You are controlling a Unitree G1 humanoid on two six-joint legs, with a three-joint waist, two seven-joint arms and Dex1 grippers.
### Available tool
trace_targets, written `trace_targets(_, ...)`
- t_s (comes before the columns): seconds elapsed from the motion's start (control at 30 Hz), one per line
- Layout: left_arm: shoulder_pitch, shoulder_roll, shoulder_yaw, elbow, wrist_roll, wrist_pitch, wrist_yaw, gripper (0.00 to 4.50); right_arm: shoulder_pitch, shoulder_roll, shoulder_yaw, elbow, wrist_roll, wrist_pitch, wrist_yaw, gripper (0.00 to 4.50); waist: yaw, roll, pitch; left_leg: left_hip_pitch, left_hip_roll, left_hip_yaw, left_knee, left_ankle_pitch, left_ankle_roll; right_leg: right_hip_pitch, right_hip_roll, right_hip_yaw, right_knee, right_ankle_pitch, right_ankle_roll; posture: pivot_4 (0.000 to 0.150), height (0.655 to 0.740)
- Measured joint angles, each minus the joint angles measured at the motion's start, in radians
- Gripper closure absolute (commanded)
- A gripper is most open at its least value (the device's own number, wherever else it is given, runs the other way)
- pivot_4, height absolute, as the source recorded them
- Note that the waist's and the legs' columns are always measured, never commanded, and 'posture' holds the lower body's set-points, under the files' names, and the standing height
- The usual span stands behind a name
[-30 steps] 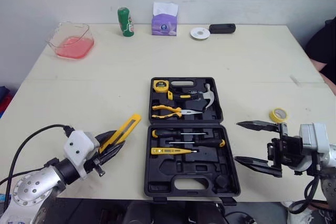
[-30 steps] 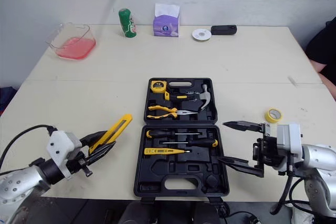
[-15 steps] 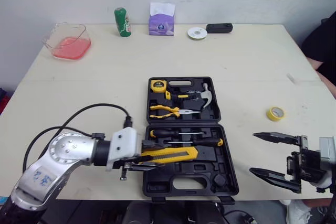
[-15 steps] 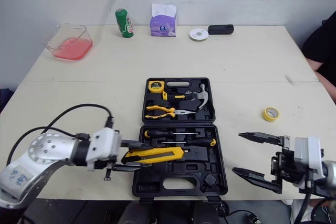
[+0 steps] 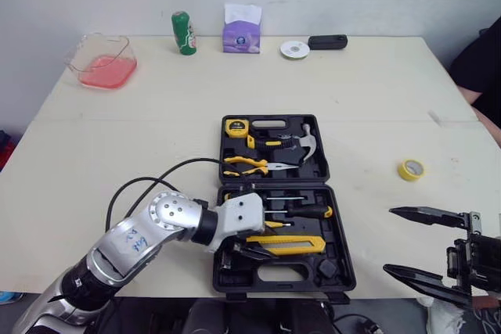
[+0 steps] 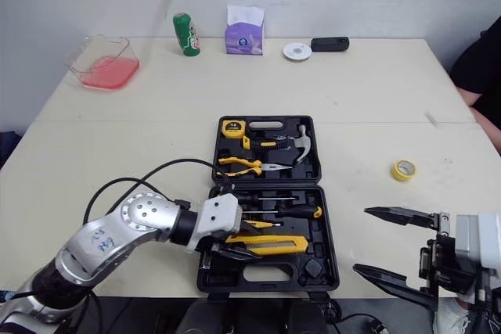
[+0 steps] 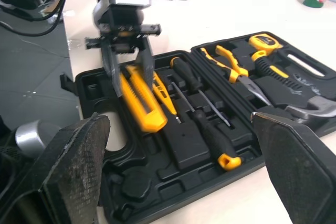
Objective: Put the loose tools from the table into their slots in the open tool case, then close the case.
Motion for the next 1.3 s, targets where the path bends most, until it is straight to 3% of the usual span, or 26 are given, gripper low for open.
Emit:
trace_targets(0.7,-0.04,-0.017,-0.076,0.016,0.129,0.038,0.017,3.18,-0.043,-0.011,-0.005,-0.052,0.018,0.078,-0.082,0.0,0.0,0.0,0.0,0.0,0.0,-0.001,0.001,0.0,0.001,0.0,0.0,0.0,0.001,0.0,0.0,0.15,0.74)
trace_targets(0.77,-0.036,-0.029,-0.076,0.021,0.128,0.041,0.017,2.15,-0.05,-0.012,-0.005,-0.052,0.019,0.085,-0.085,0.0,0.0,0.0,0.0,0.0,0.0,-0.001,0.001,0.0,0.001,0.0,0.0,0.0,0.0,0.0,0.0,0.15,0.74)
trace_targets(0.8,-0.032,-0.036,-0.076,0.025,0.127,0.04,0.018,1.94,-0.05,-0.011,-0.005,-0.052,0.019,0.086,-0.085,0.0,0.0,0.0,0.0,0.0,0.0,-0.001,0.001,0.0,0.001,0.0,0.0,0.0,0.001,0.0,0.0,0.15,0.74)
trace_targets(0.93,-0.026,-0.061,-0.07,0.039,0.129,0.034,0.029,0.08,-0.051,-0.011,-0.005,-0.052,0.019,0.086,-0.083,0.0,0.0,0.0,0.0,-0.001,0.0,-0.001,0.002,0.0,0.001,0.001,0.0,0.0,0.001,0.0,0.0,0.15,0.74)
trace_targets(1.1,-0.021,-0.058,-0.075,0.05,0.141,-0.006,0.021,0.03,-0.05,-0.011,-0.005,-0.052,0.018,0.084,-0.072,0.0,0.0,0.0,0.0,-0.001,0.0,-0.001,0.002,0.0,0.001,0.001,0.0,0.0,0.001,0.0,0.0,0.15,0.74)
trace_targets(1.3,0.017,-0.113,0.036,0.057,0.08,-0.236,-0.053,0.03,-0.052,-0.002,-0.003,-0.044,0.01,0.067,-0.056,0.0,-0.001,0.0,0.0,-0.001,0.0,-0.001,0.003,0.0,0.001,0.001,0.0,0.0,0.001,0.0,0.0,0.15,0.74)
